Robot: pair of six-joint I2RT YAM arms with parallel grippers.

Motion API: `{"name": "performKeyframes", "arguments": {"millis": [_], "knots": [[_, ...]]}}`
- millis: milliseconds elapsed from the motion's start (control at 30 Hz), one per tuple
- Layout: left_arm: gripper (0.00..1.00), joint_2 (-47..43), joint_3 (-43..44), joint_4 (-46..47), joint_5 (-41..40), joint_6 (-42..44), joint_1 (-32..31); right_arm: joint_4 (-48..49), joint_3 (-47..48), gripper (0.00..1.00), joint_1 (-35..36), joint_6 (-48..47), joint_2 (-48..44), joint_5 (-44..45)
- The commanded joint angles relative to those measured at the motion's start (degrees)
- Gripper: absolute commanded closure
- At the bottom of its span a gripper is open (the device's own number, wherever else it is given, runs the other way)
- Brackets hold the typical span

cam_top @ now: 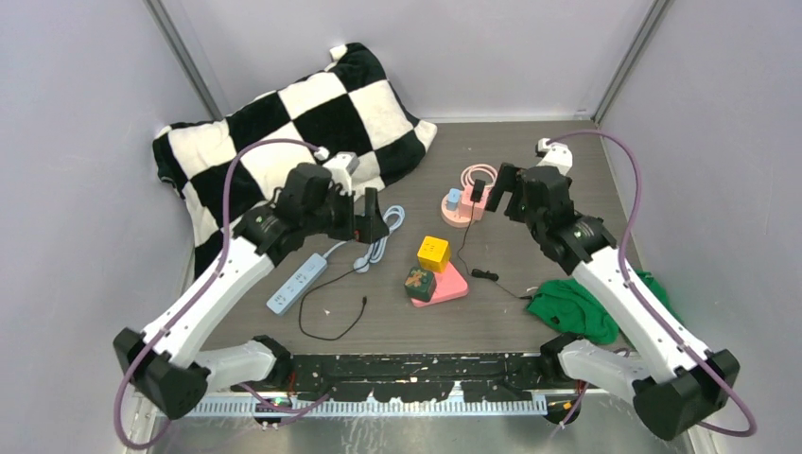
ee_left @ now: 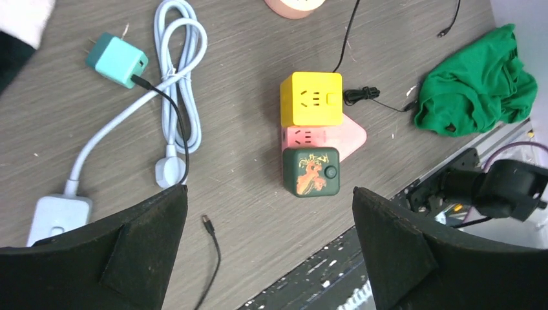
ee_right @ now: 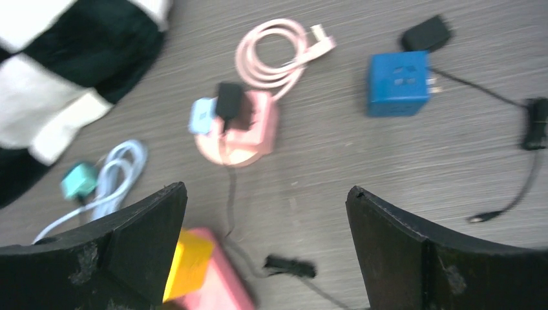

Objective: Insert the plug
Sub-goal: Pick up the plug from the center of the board.

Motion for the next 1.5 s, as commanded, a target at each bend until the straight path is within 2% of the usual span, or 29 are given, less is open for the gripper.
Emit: {"name": "performKeyframes", "arguments": {"millis": [0, 100, 233, 333, 533, 667, 800, 967, 1267, 1467], "knots": [[0.0, -5.4, -7.2, 3.8, -0.2, 6.8, -0.1, 2.3, 4.5, 0.04, -9.2, -6.4, 4.4, 1.1], [0.0, -7.3, -11.0, 4.0, -3.0, 9.3, -0.1, 3.6, 5.9, 0.06, -16.7, -7.2, 10.1, -3.4], [0.0, -6.9, -8.2, -2.4, -4.4, 13.8, 0.0, 4.5, 7.3, 0.08, -24.8, -9.1, 18.4, -8.2], [0.0, -7.5, -9.2, -3.0, -6.9, 14.5, -0.1, 4.0, 9.5, 0.12, -29.5, -9.3, 24.6, -10.4], [0.0, -10.4, -10.2, -2.4, -6.6, 13.8, 0.0, 3.5, 14.6, 0.16, -30.8, -10.9, 35.2, -12.4], [0.0, -13.0, -10.9, -1.7, -8.1, 14.4, -0.1, 2.3, 16.9, 0.1, -30.8, -12.0, 40.5, -12.7], [0.0, -14.1, -11.7, -1.3, -10.7, 14.2, -0.1, 2.3, 18.1, 0.1, -30.8, -13.1, 43.9, -12.6], [0.01, -13.6, -10.8, -2.5, -12.6, 13.5, 0.0, 2.9, 18.4, 0.21, -30.8, -13.3, 45.9, -14.0], [0.03, -13.9, -11.3, -1.8, -13.2, 13.2, 0.0, 4.4, 13.8, 0.54, -30.8, -12.0, 41.5, -15.9], [0.05, -14.2, -11.9, -1.0, -12.9, 13.8, 0.1, 2.8, 12.6, 0.58, -30.8, -11.0, 37.0, -16.2]]}}
